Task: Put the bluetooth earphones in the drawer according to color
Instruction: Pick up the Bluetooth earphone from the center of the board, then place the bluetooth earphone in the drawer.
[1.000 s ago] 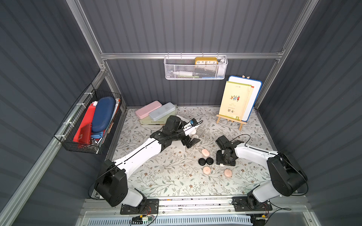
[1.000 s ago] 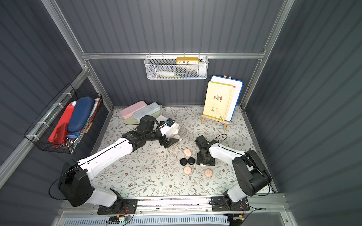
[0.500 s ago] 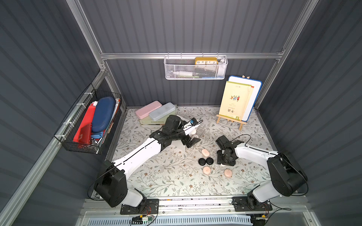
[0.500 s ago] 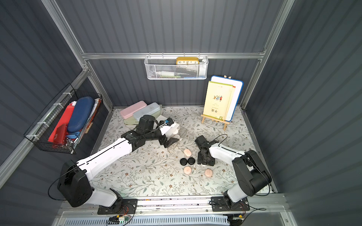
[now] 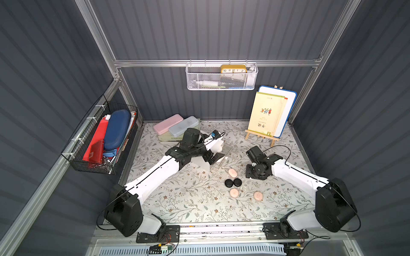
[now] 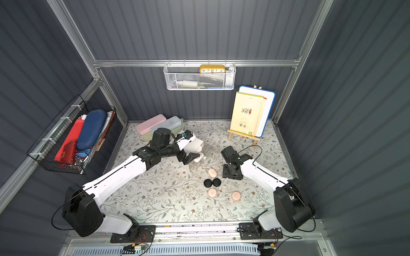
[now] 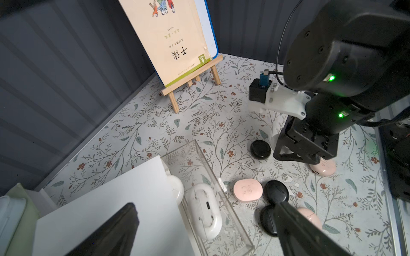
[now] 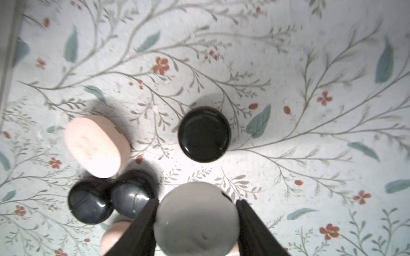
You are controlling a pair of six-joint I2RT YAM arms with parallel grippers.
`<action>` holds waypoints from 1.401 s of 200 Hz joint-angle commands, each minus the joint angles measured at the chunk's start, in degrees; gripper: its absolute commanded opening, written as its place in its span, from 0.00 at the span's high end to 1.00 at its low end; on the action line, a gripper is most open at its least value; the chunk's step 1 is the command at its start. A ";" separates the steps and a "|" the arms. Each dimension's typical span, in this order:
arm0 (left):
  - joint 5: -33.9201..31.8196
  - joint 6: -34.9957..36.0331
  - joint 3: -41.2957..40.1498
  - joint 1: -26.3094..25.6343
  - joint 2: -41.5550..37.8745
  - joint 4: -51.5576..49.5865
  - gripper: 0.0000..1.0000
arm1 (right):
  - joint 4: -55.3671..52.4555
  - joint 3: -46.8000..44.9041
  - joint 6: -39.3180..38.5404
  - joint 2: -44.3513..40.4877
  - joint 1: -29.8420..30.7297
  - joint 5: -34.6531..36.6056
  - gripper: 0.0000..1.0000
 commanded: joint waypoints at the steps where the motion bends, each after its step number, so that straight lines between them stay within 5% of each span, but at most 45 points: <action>1: 1.49 -1.20 1.88 2.51 -2.33 -0.72 0.01 | -1.78 4.05 -2.57 -1.09 0.04 1.49 1.00; 146: -0.95 -0.27 2.36 8.31 -2.03 -2.54 0.01 | 4.48 29.50 -12.78 10.33 3.56 -5.63 1.00; 280: 0.78 1.97 -1.49 9.26 -2.76 -2.06 0.00 | 6.82 33.04 -14.51 18.08 6.59 -10.86 1.00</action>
